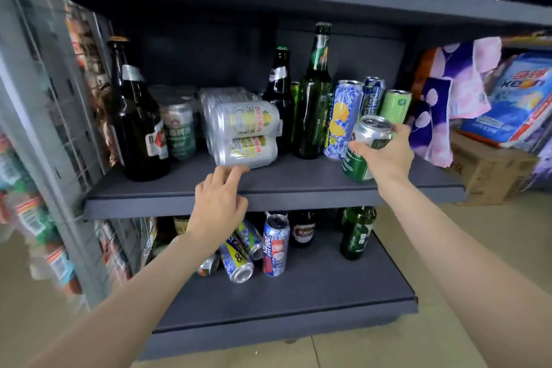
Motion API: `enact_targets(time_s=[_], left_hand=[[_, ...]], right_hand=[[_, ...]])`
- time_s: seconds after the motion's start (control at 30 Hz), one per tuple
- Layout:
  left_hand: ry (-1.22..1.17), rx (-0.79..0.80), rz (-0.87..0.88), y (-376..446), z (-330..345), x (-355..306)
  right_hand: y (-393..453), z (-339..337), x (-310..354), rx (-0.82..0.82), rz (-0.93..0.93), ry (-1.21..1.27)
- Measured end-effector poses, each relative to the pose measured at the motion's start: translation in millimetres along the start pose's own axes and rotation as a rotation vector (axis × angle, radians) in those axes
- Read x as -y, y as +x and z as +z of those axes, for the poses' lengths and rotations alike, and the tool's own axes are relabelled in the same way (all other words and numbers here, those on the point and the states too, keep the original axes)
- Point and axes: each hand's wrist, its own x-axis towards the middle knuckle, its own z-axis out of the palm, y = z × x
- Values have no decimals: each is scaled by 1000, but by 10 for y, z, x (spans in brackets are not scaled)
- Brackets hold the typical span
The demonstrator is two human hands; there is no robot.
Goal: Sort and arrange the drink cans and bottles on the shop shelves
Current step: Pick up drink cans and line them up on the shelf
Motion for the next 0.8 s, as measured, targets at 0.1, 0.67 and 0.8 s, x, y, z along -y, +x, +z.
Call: enact_targets(time_s=[0.1,0.67,0.8], left_hand=[[142,-42,172,140,56,-125],[396,-98,178,408,323,-112],[400,-90,152,408,325,-134]], right_hand=[[275,-10,-102,-12,66,-86],[616,615,1039,254,-475,-378],[821,985,985,248,-337,-530]])
